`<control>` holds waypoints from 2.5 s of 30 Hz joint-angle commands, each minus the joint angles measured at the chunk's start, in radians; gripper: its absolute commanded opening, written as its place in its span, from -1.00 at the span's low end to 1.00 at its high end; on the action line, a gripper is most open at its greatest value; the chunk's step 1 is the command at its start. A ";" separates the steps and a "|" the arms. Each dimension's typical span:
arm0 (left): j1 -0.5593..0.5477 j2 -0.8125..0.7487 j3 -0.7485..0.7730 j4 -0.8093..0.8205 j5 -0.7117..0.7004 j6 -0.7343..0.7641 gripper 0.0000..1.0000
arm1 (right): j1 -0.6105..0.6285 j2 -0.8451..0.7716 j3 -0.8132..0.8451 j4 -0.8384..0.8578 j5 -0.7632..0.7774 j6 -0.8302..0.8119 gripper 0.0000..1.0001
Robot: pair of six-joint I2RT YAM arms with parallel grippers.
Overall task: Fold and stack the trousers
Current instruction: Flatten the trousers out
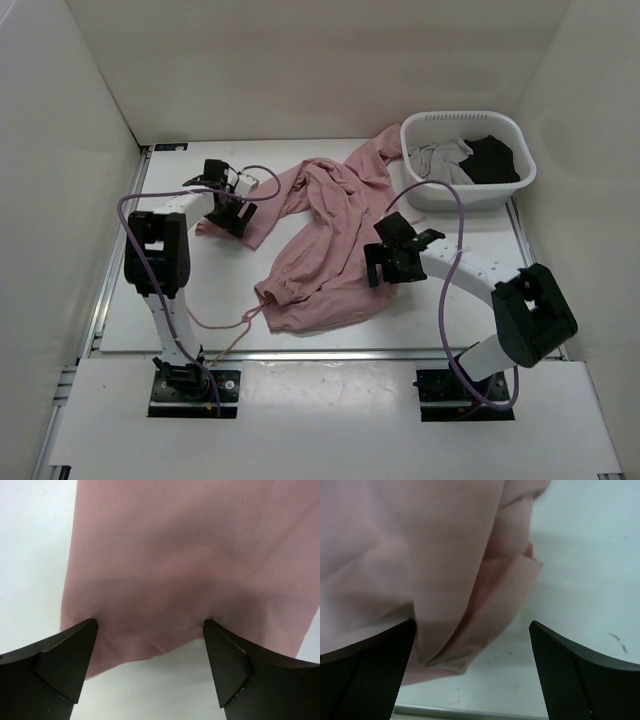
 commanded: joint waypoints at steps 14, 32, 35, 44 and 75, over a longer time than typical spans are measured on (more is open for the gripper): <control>0.446 -0.308 -0.160 0.063 -0.076 -0.019 -0.72 | -0.035 0.510 1.101 -0.206 0.058 -0.377 -1.00; 0.695 -0.490 -0.099 -0.182 0.016 0.232 -0.72 | -0.207 0.323 1.131 -0.269 0.087 -0.442 -1.00; 0.708 -0.489 0.006 -0.269 0.039 0.260 -0.72 | -0.149 0.227 1.152 -0.327 0.074 -0.466 -1.00; 0.708 -0.383 0.076 -0.319 0.082 0.212 -0.72 | -0.114 0.176 1.108 -0.360 0.037 -0.465 -0.97; 0.732 -0.137 0.001 -0.153 -0.048 -0.108 0.84 | -0.152 -0.441 -0.244 -0.185 -0.197 0.115 0.97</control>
